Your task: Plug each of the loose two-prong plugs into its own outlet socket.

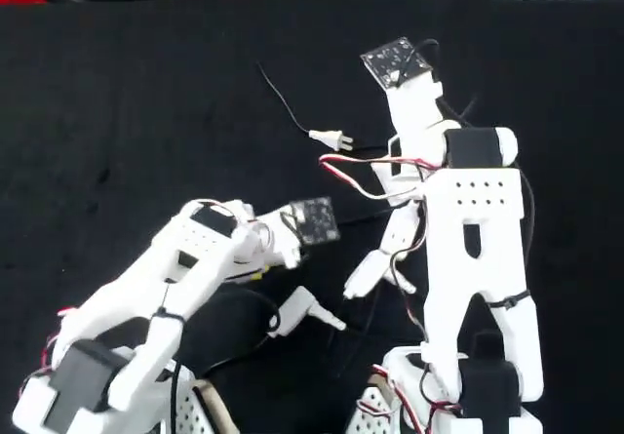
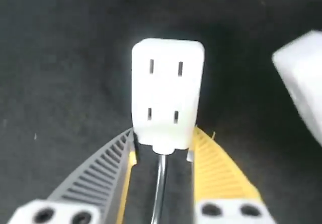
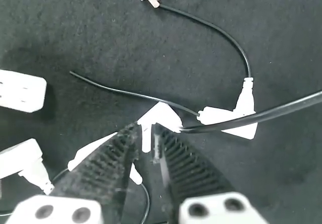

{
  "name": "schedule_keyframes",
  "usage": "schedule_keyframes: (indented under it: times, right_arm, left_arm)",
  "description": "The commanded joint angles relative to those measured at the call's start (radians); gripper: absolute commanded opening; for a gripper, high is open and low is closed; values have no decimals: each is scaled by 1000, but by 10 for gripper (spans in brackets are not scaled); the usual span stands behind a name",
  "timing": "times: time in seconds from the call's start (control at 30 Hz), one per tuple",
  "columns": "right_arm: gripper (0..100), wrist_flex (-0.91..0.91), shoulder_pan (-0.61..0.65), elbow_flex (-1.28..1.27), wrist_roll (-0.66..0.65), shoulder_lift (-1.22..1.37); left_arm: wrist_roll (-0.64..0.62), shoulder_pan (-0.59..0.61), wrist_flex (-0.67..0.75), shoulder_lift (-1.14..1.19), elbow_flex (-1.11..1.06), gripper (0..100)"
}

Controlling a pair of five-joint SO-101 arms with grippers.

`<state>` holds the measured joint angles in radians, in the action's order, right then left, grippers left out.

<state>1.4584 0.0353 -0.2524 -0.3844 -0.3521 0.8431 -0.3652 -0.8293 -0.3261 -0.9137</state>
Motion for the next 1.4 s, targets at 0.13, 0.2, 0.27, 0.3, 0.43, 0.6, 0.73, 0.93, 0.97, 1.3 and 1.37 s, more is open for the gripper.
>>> schedule_keyframes:
  times: [0.13,0.2,0.27,0.3,0.43,0.6,0.73,0.93,0.97,1.3,1.37]
  right_arm:
    - [35,-18,12,2,-5,-24]
    - [35,-41,15,-15,-28,-24]
    - [36,-58,37,-41,-61,-22]
    - [36,-58,52,-51,-80,-22]
    - [44,-54,77,-64,-127,-22]
    - [133,-58,75,-71,-189,-21]
    - [134,-60,72,-58,-224,22]
    - [134,-51,2,65,-238,200]
    - [134,-43,-20,88,-238,223]
    - [134,31,-209,128,-324,266]
    - [134,14,-212,94,-321,262]
  left_arm:
    - [-86,120,-80,-132,-54,45]
    - [-49,150,-87,-141,-59,45]
    - [25,160,-109,-147,-76,64]
    - [69,162,-129,-150,-91,101]
    - [149,183,-176,-189,-108,270]
    - [110,222,-232,-370,-119,273]
    - [-3,268,-296,-605,-122,274]
    - [-52,263,-417,-971,-236,275]
    - [-52,217,-440,-1028,-266,275]
    - [-46,-114,-301,-1298,-449,273]
    - [-43,-116,-170,-1238,-496,273]
